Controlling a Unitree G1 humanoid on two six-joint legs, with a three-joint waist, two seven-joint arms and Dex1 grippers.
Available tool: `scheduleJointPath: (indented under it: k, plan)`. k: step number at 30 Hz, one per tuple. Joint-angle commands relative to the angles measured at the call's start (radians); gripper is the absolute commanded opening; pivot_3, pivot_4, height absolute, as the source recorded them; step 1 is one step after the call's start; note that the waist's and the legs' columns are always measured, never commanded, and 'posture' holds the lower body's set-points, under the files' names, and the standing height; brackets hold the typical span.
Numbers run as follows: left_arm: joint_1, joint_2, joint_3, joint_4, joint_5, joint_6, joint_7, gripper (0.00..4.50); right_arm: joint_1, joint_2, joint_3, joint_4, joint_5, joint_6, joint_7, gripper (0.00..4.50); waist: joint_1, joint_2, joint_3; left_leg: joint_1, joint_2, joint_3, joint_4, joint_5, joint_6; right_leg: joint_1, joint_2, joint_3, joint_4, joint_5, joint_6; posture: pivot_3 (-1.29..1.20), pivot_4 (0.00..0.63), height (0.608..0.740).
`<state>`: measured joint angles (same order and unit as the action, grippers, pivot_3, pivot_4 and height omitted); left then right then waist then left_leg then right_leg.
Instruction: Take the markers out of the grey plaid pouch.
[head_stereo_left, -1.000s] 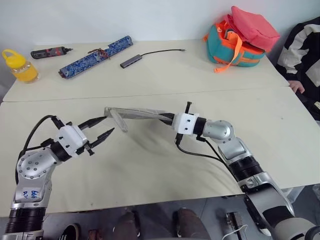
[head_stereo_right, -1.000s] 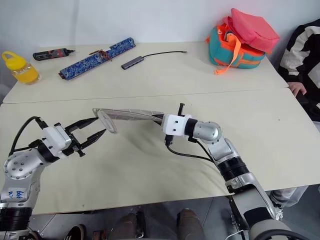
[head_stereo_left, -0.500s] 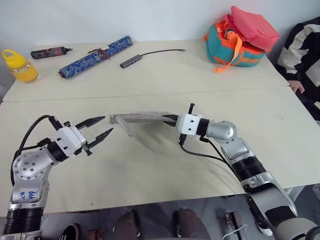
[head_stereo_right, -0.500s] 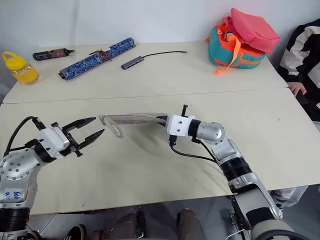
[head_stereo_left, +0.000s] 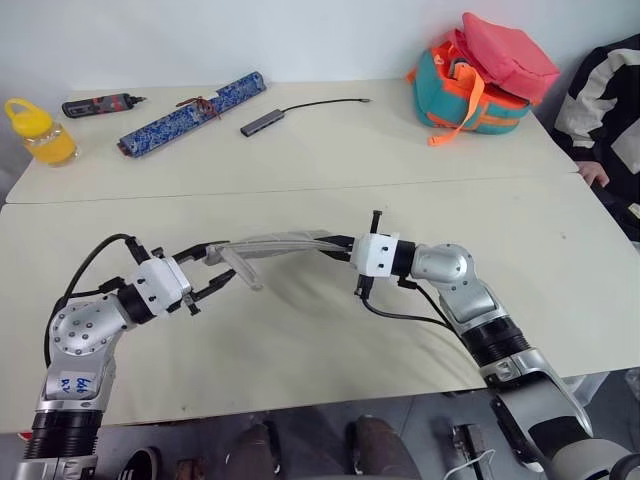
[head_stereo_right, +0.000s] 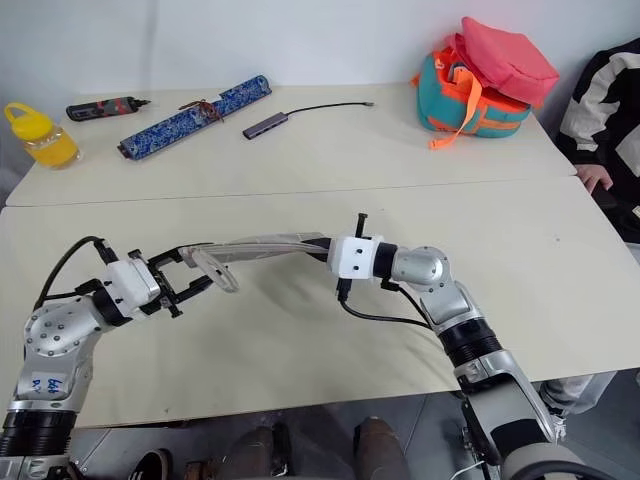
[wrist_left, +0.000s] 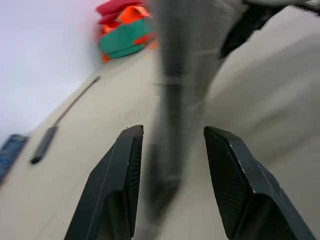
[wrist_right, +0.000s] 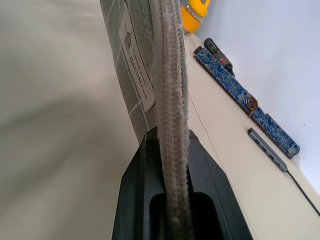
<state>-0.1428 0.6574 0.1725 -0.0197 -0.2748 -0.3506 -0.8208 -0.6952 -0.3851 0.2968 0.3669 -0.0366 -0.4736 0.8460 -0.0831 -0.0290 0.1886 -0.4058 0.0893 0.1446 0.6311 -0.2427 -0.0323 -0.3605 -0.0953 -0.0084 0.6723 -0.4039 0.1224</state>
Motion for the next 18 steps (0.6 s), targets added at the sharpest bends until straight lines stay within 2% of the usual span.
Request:
scheduleJointPath:
  k: [1, 5, 12, 15, 18]
  plan:
    - [0.007, 0.004, 0.003, -0.031, -0.034, 0.009, -0.022, 1.41, 0.005, 0.004, -0.011, -0.04, 0.004, -0.013, -0.007, 0.0, 0.0, 0.0, 0.0, 0.0, 0.0, 0.0, 0.0, 0.0, 0.0, 0.0, 0.0, 0.0, 0.0, 0.0, 0.0, 0.0, 0.15, 0.74]
    - [0.01, 0.003, 0.011, -0.03, -0.033, 0.011, -0.029, 0.12, 0.005, 0.004, -0.018, -0.043, 0.007, -0.011, -0.008, 0.0, 0.0, 0.0, 0.0, 0.0, 0.0, 0.0, 0.0, 0.0, 0.0, 0.0, 0.0, 0.0, 0.0, 0.0, 0.0, 0.0, 0.15, 0.74]
    - [0.007, 0.0, 0.012, -0.031, -0.008, -0.012, -0.019, 0.02, 0.005, 0.001, -0.015, -0.026, -0.001, -0.016, -0.005, 0.0, 0.0, 0.0, 0.0, 0.0, 0.0, 0.0, 0.0, 0.0, 0.0, 0.0, 0.0, 0.0, 0.0, 0.0, 0.0, 0.0, 0.15, 0.74]
    - [0.005, -0.001, 0.014, -0.018, 0.046, -0.042, 0.015, 0.0, 0.001, -0.02, -0.015, -0.016, -0.011, -0.019, 0.012, 0.8, 0.001, 0.0, 0.0, 0.0, 0.0, 0.0, 0.0, 0.0, 0.0, 0.0, 0.0, 0.0, 0.0, 0.0, 0.0, 0.0, 0.15, 0.74]
    - [-0.001, -0.002, 0.016, -0.004, 0.111, -0.085, 0.057, 0.0, -0.003, -0.029, -0.073, -0.034, 0.071, 0.078, 0.026, 1.88, 0.001, 0.0, 0.0, 0.0, -0.002, 0.0, 0.0, 0.0, 0.0, 0.0, 0.0, 0.0, 0.0, 0.0, 0.0, 0.0, 0.15, 0.74]
